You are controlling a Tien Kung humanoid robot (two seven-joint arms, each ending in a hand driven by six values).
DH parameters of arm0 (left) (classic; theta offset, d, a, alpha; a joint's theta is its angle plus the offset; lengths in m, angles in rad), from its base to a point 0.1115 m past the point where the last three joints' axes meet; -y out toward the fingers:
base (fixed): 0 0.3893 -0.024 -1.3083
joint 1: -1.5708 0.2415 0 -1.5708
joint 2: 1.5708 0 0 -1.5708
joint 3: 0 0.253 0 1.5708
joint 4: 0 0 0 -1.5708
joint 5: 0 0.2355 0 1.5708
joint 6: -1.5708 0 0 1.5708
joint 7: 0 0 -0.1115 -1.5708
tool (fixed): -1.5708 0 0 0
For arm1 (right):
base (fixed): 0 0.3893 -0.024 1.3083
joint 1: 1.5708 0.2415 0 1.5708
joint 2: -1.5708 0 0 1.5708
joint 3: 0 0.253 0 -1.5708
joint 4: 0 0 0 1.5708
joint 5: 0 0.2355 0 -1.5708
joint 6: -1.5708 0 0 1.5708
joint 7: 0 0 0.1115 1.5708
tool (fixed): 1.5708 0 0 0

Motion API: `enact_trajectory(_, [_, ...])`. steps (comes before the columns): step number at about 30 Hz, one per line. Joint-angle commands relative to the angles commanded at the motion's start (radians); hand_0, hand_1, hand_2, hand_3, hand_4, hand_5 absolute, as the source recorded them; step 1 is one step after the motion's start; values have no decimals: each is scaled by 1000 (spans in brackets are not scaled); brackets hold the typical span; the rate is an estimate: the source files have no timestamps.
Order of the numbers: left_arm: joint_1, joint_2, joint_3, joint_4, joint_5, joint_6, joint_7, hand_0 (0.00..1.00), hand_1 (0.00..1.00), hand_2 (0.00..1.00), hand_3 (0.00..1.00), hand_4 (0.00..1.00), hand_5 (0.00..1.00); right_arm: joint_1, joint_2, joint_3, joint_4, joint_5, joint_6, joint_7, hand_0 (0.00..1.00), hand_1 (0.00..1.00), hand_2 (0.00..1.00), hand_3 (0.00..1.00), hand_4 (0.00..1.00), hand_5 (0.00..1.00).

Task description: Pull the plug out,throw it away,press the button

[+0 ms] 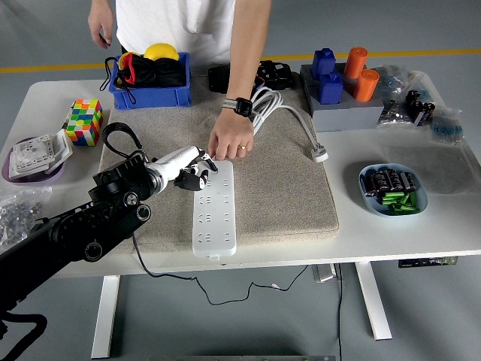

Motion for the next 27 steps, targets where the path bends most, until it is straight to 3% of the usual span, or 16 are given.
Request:
enact_trajectory(6, [1,2,6,-4,-5,-1,0,42,21,89,625,263,2,0,0,-1,0,0,1,0,740,658,641,610,660,471])
enact_trajectory(13, [8,10,-51,-57,13,8,-10,42,21,88,623,263,2,0,1,2,0,-2,1,-1,740,659,641,611,660,471])
enact_trajectory(19, [45,21,-153,-122,66,52,-59,37,18,90,610,234,2,1,4,3,0,-1,1,2,740,658,640,610,660,471])
enact_trajectory(27, [126,50,-341,-220,143,139,-170,52,24,111,619,224,2,-2,6,5,0,-6,2,1,740,658,640,610,660,471])
